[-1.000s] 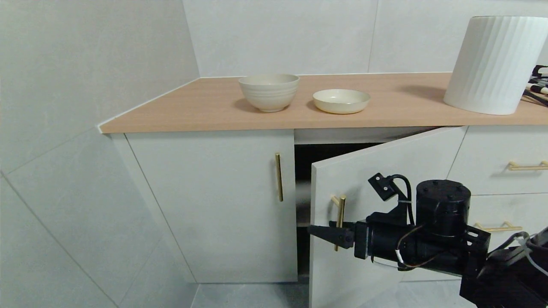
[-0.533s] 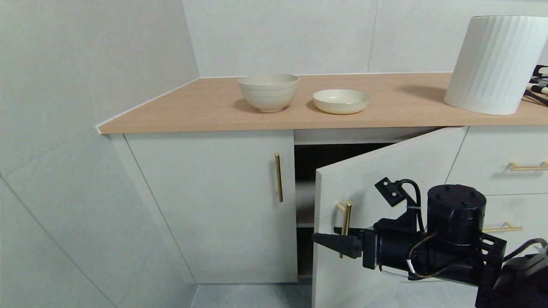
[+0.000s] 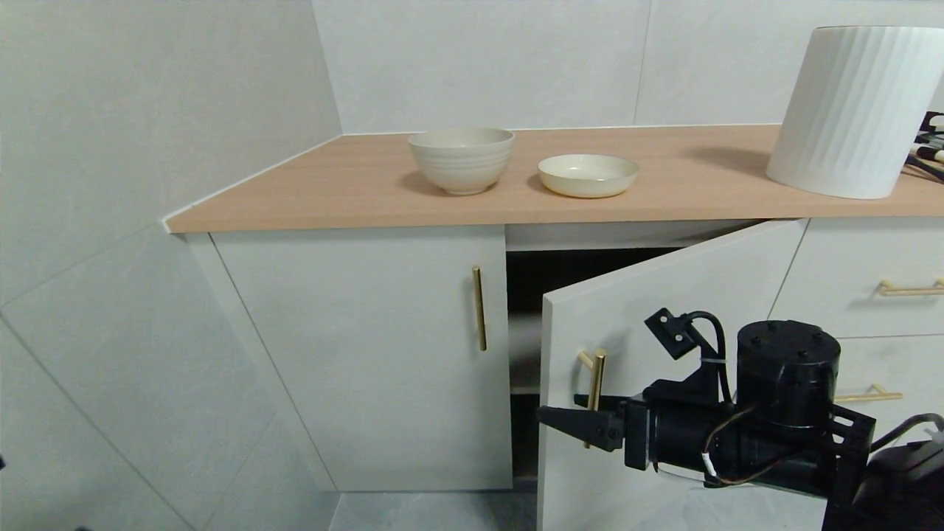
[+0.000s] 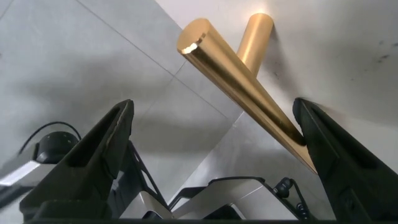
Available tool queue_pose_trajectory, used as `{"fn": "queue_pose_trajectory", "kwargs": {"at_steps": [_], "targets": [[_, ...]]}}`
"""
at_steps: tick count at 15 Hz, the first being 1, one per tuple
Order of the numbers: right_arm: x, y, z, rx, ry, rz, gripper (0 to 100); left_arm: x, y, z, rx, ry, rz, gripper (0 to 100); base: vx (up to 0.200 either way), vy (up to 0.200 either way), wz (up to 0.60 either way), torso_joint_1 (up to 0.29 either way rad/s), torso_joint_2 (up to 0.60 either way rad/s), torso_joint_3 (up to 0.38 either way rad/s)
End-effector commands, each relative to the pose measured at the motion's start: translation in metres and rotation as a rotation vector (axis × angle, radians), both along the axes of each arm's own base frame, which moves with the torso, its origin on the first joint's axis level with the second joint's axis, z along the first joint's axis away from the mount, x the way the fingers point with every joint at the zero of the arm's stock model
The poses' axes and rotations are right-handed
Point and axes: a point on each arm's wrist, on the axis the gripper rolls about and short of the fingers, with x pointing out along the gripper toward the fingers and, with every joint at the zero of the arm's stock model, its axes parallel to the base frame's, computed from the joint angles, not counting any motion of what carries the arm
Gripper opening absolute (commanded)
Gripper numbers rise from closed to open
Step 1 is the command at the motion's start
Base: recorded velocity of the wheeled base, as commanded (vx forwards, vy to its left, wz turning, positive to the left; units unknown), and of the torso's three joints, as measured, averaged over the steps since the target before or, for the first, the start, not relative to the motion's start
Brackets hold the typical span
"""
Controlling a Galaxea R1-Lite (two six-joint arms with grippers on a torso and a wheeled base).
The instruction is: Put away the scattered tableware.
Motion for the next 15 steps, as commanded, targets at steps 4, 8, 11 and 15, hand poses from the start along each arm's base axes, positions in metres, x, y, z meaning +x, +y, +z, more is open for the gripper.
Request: {"fn": "queue_pose_trajectory", "kwargs": {"at_steps": [4, 8, 11, 15], "targets": [[-0.006, 0.002, 0.001, 0.004, -0.004, 0.026, 100, 0.159, -0.068, -0.002, -0.135, 0.452, -0.422, 100, 0.0, 0.0, 0.0, 0.0, 0.0, 0.0], [-0.006, 0.003, -0.001, -0.002, 0.003, 0.027, 100, 0.209, -0.103, -0.06, -0.266, 0.526, -0.439, 100, 0.0, 0.0, 0.0, 0.0, 0.0, 0.0], [-0.005, 0.004, -0.008, -0.019, 0.02, 0.029, 100, 0.22, -0.12, -0.083, -0.261, 0.486, -0.453, 100, 0.0, 0.0, 0.0, 0.0, 0.0, 0.0], [-0.005, 0.004, -0.009, -0.021, 0.024, 0.029, 100, 0.221, -0.125, -0.075, -0.264, 0.44, -0.454, 0, 0.0, 0.0, 0.0, 0.0, 0.0, 0.0]]}}
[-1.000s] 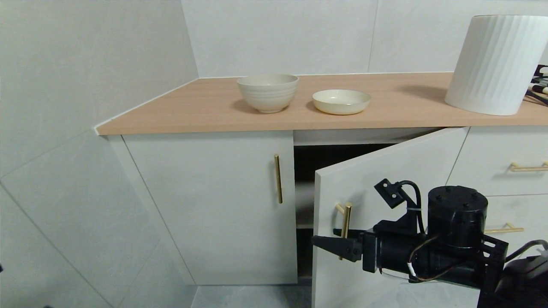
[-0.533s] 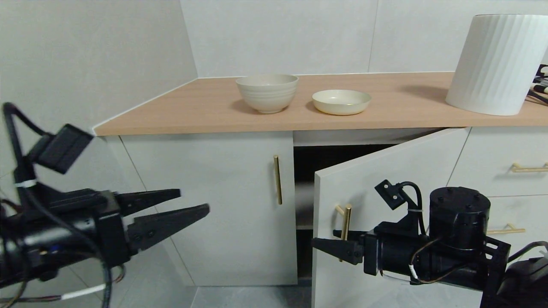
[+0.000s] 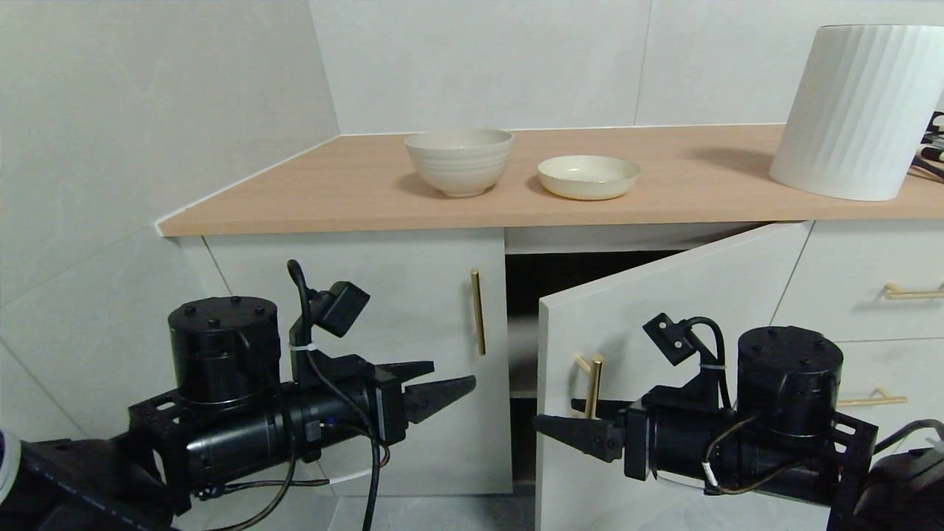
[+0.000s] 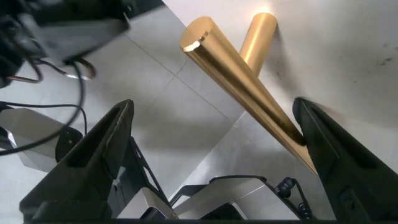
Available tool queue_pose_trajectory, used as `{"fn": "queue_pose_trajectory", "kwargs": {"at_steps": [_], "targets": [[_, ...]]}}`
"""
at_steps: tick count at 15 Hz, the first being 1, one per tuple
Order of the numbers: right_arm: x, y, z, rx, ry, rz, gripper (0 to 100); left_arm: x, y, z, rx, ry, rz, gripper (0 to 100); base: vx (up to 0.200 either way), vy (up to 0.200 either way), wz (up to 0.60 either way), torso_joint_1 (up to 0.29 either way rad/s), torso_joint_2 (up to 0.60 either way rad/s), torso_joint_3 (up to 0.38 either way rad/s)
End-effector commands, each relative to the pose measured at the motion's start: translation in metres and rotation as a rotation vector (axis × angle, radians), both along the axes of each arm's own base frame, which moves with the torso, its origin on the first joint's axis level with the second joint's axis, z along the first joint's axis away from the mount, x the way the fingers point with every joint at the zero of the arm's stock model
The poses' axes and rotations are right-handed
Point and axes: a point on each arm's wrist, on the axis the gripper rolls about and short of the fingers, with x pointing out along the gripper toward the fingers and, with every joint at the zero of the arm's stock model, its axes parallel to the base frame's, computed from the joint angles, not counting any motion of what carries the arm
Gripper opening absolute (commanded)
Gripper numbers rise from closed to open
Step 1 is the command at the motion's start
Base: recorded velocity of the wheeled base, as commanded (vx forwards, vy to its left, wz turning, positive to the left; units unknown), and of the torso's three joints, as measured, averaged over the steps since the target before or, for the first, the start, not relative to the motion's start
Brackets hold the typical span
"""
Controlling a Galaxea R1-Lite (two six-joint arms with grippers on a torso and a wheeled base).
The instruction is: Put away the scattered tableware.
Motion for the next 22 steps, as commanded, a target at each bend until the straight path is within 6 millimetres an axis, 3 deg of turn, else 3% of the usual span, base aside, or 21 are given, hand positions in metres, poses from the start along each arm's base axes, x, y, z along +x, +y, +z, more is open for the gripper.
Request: {"fn": "queue_pose_trajectory", "kwargs": {"at_steps": [1, 4, 9, 13, 19, 22], "targets": [[-0.001, 0.002, -0.003, -0.01, 0.014, 0.007, 100, 0.009, -0.006, 0.001, -0.004, -0.012, -0.005, 0, 0.0, 0.0, 0.0, 0.0, 0.0, 0.0], [-0.001, 0.002, -0.002, -0.008, 0.01, 0.007, 100, 0.022, -0.015, 0.003, -0.016, -0.038, -0.023, 0, 0.0, 0.0, 0.0, 0.0, 0.0, 0.0], [-0.002, 0.0, 0.002, -0.001, -0.004, 0.005, 100, 0.049, -0.045, -0.037, -0.049, -0.101, -0.064, 0, 0.0, 0.0, 0.0, 0.0, 0.0, 0.0], [-0.002, 0.0, 0.002, -0.002, -0.006, 0.002, 100, 0.058, -0.064, -0.046, -0.053, -0.099, -0.093, 0, 0.0, 0.0, 0.0, 0.0, 0.0, 0.0], [-0.004, -0.002, 0.003, -0.008, -0.025, 0.003, 100, 0.054, -0.095, -0.058, -0.061, -0.105, -0.163, 0, 0.0, 0.0, 0.0, 0.0, 0.0, 0.0], [-0.001, -0.007, 0.003, -0.028, -0.063, -0.009, 100, 0.056, -0.097, -0.054, -0.075, -0.125, -0.167, 0, 0.0, 0.0, 0.0, 0.0, 0.0, 0.0]]}}
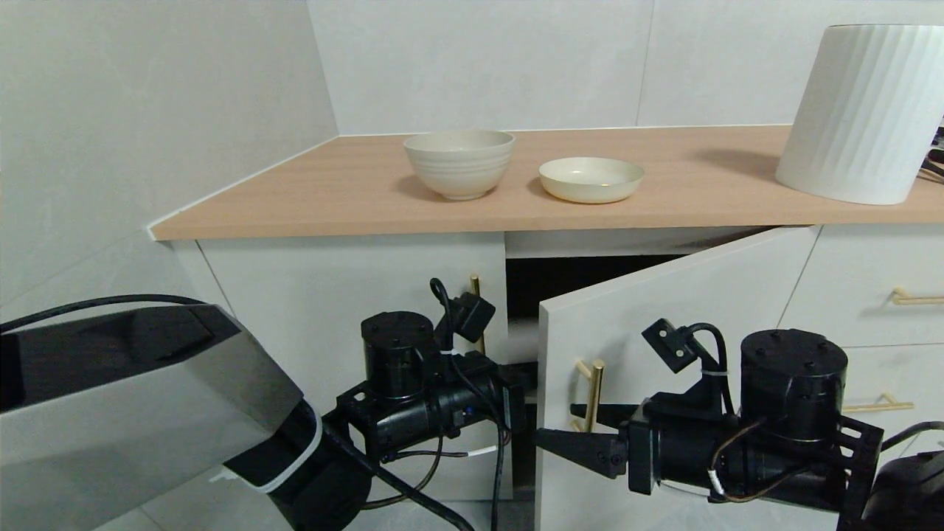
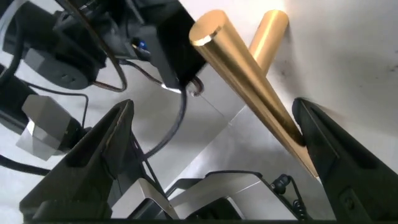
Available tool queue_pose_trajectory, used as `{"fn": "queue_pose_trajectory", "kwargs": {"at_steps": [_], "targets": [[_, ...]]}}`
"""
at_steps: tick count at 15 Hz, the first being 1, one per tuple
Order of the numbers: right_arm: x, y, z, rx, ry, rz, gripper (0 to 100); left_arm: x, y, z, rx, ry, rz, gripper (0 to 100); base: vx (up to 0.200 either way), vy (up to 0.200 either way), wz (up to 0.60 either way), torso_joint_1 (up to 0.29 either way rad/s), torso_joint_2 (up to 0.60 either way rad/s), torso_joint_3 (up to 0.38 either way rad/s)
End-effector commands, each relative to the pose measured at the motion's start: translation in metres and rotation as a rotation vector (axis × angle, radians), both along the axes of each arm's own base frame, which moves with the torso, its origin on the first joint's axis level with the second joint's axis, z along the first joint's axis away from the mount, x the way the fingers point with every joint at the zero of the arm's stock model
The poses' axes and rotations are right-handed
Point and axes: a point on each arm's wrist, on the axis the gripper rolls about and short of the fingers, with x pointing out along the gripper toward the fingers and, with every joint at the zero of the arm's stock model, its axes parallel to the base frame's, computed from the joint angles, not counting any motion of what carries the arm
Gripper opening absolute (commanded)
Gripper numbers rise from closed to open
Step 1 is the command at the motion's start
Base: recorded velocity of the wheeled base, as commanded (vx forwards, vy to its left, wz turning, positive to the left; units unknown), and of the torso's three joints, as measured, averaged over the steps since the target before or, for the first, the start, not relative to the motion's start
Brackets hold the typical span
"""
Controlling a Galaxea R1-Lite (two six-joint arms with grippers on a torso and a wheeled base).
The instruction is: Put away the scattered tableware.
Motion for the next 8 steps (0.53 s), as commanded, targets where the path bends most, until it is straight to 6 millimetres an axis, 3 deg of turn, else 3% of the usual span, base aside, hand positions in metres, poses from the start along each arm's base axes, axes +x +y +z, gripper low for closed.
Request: {"fn": "queue_pose_trajectory", "kwargs": {"at_steps": [1, 4, 6, 8], "targets": [[0.002, -0.008, 0.008, 0.011, -0.035, -0.033, 100, 0.001, -0.003, 0.004, -0.01, -0.014, -0.006, 0, 0.0, 0.0, 0.0, 0.0, 0.0, 0.0], [0.008, -0.023, 0.013, -0.002, -0.077, -0.085, 100, 0.0, -0.01, 0.005, -0.015, -0.02, -0.023, 0, 0.0, 0.0, 0.0, 0.0, 0.0, 0.0], [-0.001, -0.033, 0.013, -0.126, -0.125, -0.17, 100, 0.001, -0.012, 0.007, -0.022, -0.028, -0.024, 0, 0.0, 0.0, 0.0, 0.0, 0.0, 0.0], [-0.013, -0.041, 0.031, -0.157, -0.162, -0.257, 100, 0.007, -0.017, 0.015, -0.038, -0.045, -0.022, 0, 0.0, 0.0, 0.0, 0.0, 0.0, 0.0]]}}
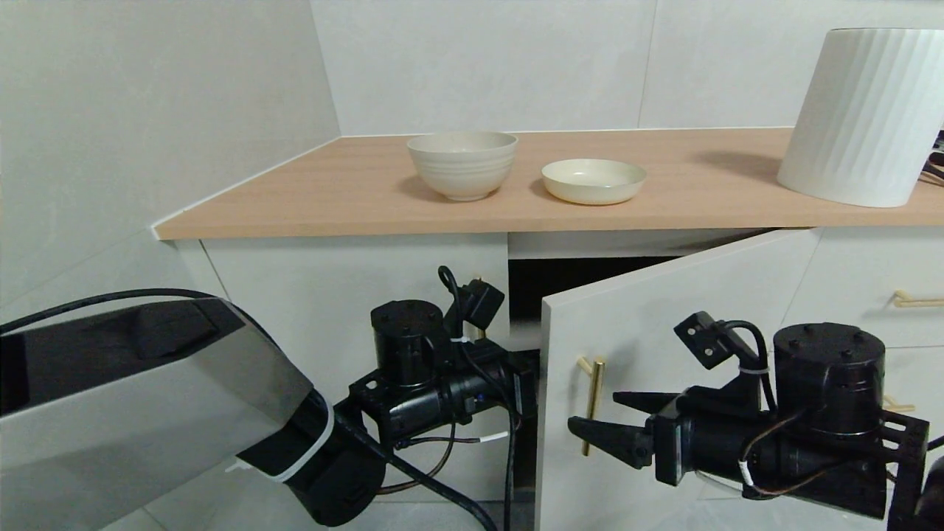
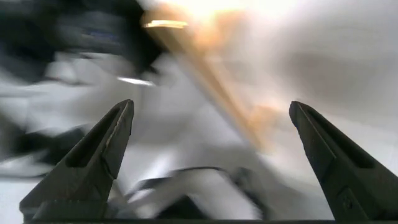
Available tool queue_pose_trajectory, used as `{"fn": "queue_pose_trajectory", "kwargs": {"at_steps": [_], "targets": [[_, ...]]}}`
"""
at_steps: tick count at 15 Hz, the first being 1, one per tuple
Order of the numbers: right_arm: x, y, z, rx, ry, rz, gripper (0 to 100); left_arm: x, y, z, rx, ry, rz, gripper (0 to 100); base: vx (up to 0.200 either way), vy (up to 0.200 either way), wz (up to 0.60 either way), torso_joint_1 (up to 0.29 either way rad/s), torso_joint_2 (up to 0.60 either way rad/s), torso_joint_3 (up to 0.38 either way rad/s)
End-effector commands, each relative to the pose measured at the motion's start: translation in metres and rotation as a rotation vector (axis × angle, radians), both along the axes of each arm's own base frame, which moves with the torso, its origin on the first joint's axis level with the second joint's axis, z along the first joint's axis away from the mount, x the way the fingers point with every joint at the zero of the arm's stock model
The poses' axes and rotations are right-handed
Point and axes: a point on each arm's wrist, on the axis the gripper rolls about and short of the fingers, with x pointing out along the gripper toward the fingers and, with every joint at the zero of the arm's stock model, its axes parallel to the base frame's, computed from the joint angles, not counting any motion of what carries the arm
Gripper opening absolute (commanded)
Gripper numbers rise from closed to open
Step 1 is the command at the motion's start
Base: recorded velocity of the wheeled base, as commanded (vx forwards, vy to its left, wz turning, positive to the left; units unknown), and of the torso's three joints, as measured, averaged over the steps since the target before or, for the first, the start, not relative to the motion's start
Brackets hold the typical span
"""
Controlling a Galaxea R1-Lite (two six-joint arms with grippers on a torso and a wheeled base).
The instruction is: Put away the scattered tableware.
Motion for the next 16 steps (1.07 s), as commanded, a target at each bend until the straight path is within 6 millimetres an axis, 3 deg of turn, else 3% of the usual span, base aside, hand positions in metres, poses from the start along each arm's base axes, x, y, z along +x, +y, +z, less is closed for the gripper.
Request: {"fn": "queue_pose_trajectory", "kwargs": {"at_steps": [1, 5, 10, 16], "targets": [[-0.024, -0.016, 0.032, 0.01, -0.072, -0.024, 100, 0.002, -0.001, 0.008, -0.017, -0.015, 0.001, 0, 0.0, 0.0, 0.0, 0.0, 0.0, 0.0], [-0.08, -0.053, 0.059, -0.159, -0.049, 0.033, 100, -0.003, 0.003, 0.012, -0.003, 0.001, 0.001, 0, 0.0, 0.0, 0.0, 0.0, 0.0, 0.0], [-0.091, -0.058, 0.062, -0.192, -0.005, 0.051, 100, -0.005, 0.003, 0.01, 0.003, 0.01, -0.002, 0, 0.0, 0.0, 0.0, 0.0, 0.0, 0.0], [-0.092, -0.058, 0.061, -0.196, -0.003, 0.057, 100, -0.003, 0.0, 0.008, 0.015, 0.024, -0.005, 0, -0.2, 0.0, 0.0, 0.005, 0.0, 0.002]]}}
